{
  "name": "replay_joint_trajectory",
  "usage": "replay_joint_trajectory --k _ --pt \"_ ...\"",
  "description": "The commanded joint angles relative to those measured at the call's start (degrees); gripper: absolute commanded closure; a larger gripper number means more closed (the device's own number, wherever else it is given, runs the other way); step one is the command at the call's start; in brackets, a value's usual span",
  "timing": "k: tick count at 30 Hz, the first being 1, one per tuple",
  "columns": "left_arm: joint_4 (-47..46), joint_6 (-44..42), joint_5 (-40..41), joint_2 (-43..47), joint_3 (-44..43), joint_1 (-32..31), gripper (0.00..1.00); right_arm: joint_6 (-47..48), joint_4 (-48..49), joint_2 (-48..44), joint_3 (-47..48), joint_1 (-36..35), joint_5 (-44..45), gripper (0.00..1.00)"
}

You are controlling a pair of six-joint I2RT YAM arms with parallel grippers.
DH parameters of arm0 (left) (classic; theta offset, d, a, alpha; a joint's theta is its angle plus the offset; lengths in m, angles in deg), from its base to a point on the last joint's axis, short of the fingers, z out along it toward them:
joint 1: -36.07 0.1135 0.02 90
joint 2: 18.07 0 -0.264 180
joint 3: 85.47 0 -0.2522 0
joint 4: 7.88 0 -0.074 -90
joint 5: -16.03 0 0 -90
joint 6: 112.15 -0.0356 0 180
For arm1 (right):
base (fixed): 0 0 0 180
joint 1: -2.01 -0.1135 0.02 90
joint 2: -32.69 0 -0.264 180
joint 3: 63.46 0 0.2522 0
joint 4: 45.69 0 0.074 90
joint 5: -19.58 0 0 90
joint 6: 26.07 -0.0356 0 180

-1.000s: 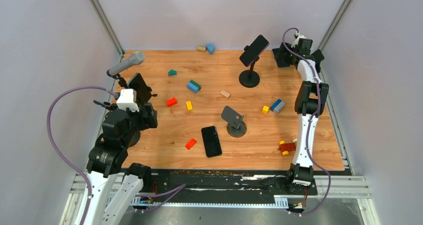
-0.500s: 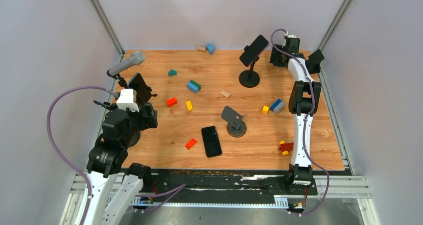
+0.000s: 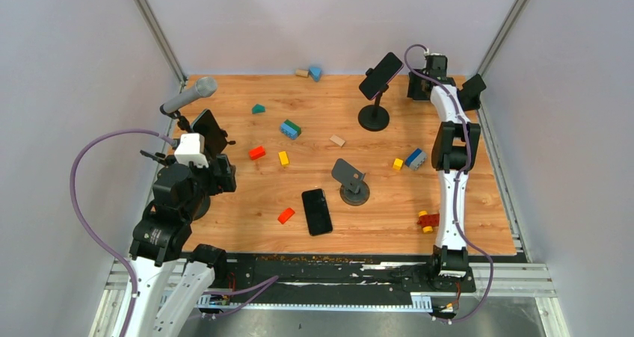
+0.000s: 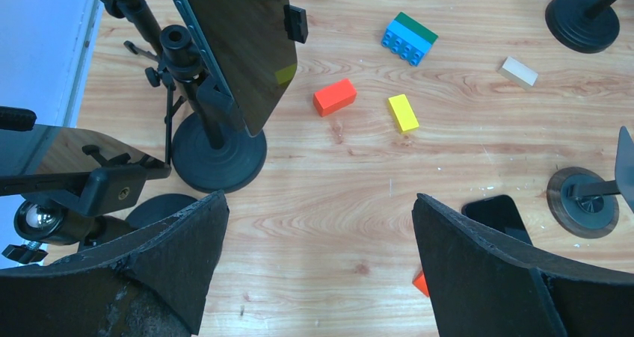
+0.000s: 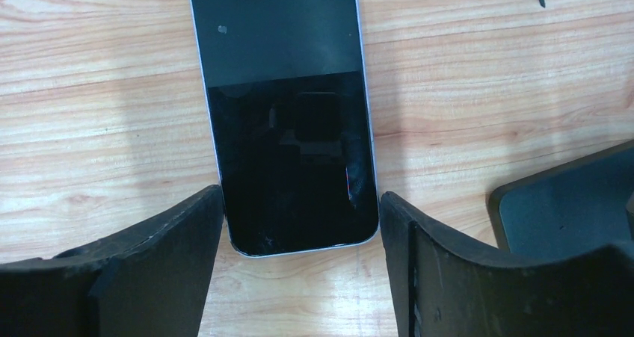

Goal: Remove the phone from the phone stand
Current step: Move the phone to the center of the board.

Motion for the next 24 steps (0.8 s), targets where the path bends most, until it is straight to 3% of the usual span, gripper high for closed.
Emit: replay_joint_trajectory --k 1,6,9,12,14,24 --pt "-1.93 -0.91 -0.73 0.35 0.16 0.45 0.0 2.2 -5.1 2.04 0.98 -0.43 0.73 0.33" --pt "-1.89 -0.93 -0.75 0.36 0.15 0.45 0.0 1.9 -4.74 1.64 0.31 -0.34 0.59 0.54" --pt "-1.9 -0.87 -0.67 0.15 0.12 0.45 0.0 0.79 -4.27 0.28 -1.39 -0.43 1.67 0.8" --pt "-1.72 -0.85 -0.25 -0.15 0.03 0.45 0.0 -0.77 -3.82 -3.24 -5.95 -0.37 3.61 0.96" --pt "-1.65 -0.78 0.13 -0.24 0.02 0.45 0.0 -3.89 -2.5 -6.76 -11.19 -0.35 4.7 1.0" --pt "-1.53 -0.7 0.69 0.65 0.1 0.51 0.0 -14.0 3.02 -26.46 -35.1 -0.38 3.14 1.0"
